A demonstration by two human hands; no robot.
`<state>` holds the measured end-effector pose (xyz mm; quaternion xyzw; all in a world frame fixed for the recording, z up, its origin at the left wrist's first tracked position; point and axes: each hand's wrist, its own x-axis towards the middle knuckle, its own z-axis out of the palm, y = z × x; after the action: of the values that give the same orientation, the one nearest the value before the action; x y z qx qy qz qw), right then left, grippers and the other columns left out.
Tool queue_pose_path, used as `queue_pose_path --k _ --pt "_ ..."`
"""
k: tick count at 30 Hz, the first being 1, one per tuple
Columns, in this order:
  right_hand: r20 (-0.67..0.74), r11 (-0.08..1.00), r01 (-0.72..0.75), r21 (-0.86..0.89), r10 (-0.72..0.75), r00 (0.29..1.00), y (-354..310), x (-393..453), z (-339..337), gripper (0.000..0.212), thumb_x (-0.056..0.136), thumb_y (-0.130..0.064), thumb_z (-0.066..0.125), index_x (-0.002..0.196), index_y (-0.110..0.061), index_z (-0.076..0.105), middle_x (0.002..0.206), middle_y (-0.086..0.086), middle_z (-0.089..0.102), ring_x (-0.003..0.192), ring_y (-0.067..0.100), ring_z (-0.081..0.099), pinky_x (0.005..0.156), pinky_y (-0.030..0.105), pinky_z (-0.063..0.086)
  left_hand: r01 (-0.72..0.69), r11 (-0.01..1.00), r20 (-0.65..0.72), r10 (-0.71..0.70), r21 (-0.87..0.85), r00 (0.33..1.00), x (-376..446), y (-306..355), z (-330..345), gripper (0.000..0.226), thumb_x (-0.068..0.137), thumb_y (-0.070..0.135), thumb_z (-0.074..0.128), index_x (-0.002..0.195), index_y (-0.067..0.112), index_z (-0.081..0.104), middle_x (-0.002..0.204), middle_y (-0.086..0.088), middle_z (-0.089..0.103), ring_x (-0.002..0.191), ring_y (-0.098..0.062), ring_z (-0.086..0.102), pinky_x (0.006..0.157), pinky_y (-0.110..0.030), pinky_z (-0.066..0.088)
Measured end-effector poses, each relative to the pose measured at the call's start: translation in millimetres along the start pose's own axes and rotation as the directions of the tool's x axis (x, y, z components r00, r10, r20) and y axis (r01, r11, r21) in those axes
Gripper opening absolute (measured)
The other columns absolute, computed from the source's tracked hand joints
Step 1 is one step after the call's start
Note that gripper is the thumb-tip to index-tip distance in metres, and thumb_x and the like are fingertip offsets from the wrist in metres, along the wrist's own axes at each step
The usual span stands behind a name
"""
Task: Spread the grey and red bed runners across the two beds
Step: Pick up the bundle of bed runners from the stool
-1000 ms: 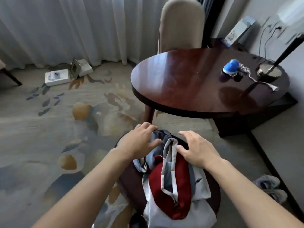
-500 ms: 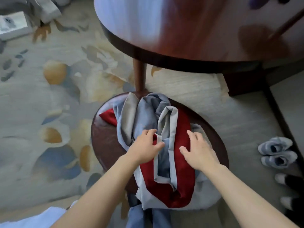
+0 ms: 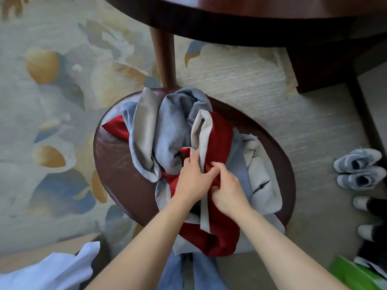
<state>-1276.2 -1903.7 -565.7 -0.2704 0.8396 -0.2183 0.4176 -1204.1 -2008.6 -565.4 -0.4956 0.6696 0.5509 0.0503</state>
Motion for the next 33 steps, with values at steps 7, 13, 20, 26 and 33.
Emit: queue_pose_path --k 7,13,20,26,33 --pt "-0.158 0.931 0.092 -0.353 -0.156 0.975 4 -6 -3 0.070 0.075 -0.038 0.073 0.135 -0.033 0.038 0.138 -0.004 0.041 0.131 0.023 0.041 0.102 0.043 0.044 -0.221 0.881 0.001 0.243 0.419 0.970 -2 6 -12 0.038 0.080 -0.001 0.045 0.111 0.020 0.043 0.101 -0.004 0.045 0.090 -0.032 0.054 0.067 -0.042 0.046" --pt "-0.053 0.928 0.019 -0.371 -0.042 0.998 7 11 -5 0.141 0.053 -0.059 0.083 0.153 -0.038 -0.015 0.164 0.004 0.003 0.148 0.034 0.019 0.113 0.052 0.033 -0.335 0.551 0.198 0.293 0.764 0.935 -14 -8 -28 0.026 0.087 0.002 0.053 0.107 0.018 0.057 0.110 -0.004 0.038 0.098 -0.023 0.045 0.056 -0.033 0.037" --pt "-0.009 0.975 0.032 -0.221 -0.035 0.999 7 16 14 0.083 0.077 -0.015 0.069 0.143 -0.039 0.026 0.117 0.002 0.047 0.108 0.033 0.059 0.089 0.042 0.051 -0.418 0.630 0.203 0.386 0.655 0.900 -25 -7 -50 0.009 0.083 0.018 0.055 0.089 0.015 0.048 0.108 -0.001 0.038 0.098 -0.025 0.048 0.061 -0.044 0.052" --pt "0.054 0.950 0.217 -0.225 -0.211 0.976 -18 1 5 0.059 0.077 -0.009 0.062 0.131 -0.028 0.048 0.113 -0.001 0.054 0.104 0.031 0.060 0.084 0.041 0.051 -0.526 0.410 0.286 0.515 0.746 0.808 -20 11 -71 0.101 0.066 0.040 0.071 0.154 0.023 0.023 0.162 -0.013 0.012 0.149 -0.037 0.011 0.115 -0.054 0.026" --pt "-0.028 0.918 0.336 -0.212 -0.349 0.937 -21 -18 -3 0.050 0.069 -0.018 0.066 0.113 -0.031 0.045 0.112 -0.011 0.048 0.107 0.022 0.054 0.083 0.035 0.049 -0.483 0.522 0.411 0.255 0.703 0.875 -21 -2 -68 0.054 0.082 0.033 0.067 0.130 0.023 0.045 0.125 -0.006 0.043 0.112 -0.032 0.050 0.087 -0.042 0.046"
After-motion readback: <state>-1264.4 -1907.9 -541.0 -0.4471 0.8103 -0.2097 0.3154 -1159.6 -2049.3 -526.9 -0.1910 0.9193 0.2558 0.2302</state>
